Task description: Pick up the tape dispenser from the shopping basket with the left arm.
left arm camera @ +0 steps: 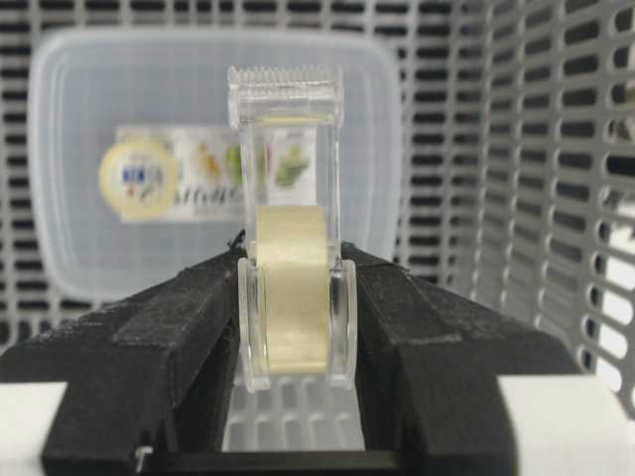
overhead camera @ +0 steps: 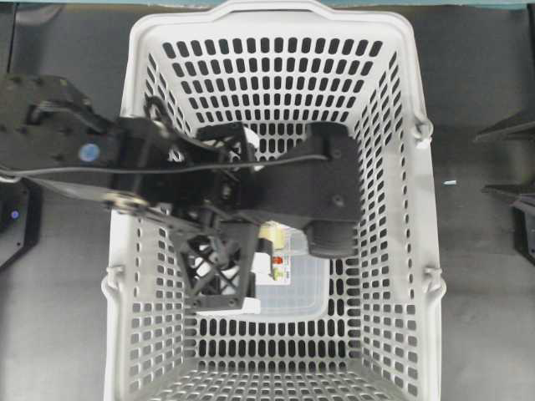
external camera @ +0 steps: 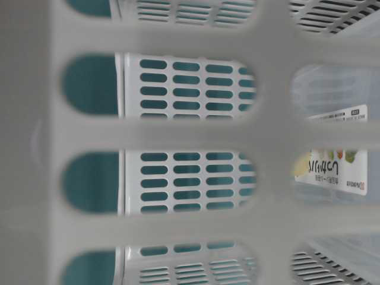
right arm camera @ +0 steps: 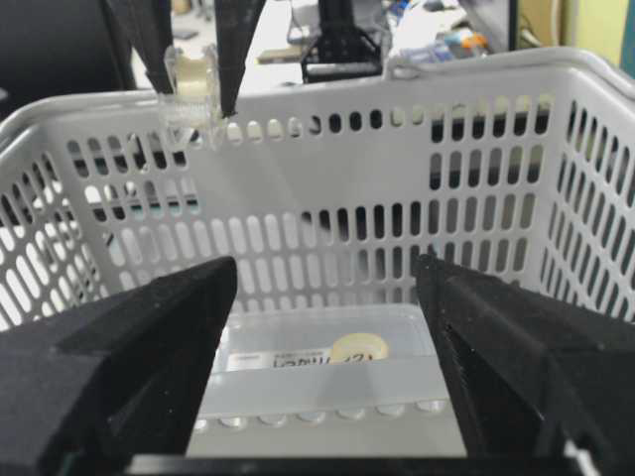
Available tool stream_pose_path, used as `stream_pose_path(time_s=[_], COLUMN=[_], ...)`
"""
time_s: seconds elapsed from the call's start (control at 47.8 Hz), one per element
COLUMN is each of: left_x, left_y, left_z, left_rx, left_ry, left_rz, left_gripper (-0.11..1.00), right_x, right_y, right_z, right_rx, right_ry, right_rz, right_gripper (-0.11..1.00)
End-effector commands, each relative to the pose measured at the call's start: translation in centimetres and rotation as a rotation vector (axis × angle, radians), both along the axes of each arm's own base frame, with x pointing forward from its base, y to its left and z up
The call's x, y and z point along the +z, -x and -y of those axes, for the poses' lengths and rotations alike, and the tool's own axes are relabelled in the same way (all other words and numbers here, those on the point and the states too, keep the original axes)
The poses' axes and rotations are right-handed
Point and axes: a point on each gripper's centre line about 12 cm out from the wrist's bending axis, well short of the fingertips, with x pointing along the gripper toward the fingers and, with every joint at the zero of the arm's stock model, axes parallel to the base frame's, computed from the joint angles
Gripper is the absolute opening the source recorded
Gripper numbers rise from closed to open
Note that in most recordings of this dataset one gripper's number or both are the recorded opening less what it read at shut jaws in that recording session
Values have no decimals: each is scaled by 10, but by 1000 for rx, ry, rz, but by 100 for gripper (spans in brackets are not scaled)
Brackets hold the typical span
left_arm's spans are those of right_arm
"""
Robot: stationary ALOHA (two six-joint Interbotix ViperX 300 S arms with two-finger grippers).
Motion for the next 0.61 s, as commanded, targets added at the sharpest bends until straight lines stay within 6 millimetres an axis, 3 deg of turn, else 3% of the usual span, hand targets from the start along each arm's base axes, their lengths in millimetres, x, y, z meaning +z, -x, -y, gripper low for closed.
stream_pose_path(time_s=[0.0, 0.586], left_x=[16, 2], left_y=[11, 11], left_z=[-2, -2], left_rx=[-3, -5], left_ry=[9, 4], left_rz=[82, 63], left_gripper=[30, 30], right_x=[3, -3], right_y=[-1, 6], right_z=[0, 0], right_rx=[0, 1], right_ry=[0, 2], right_rz=[12, -21], right_gripper=[70, 70])
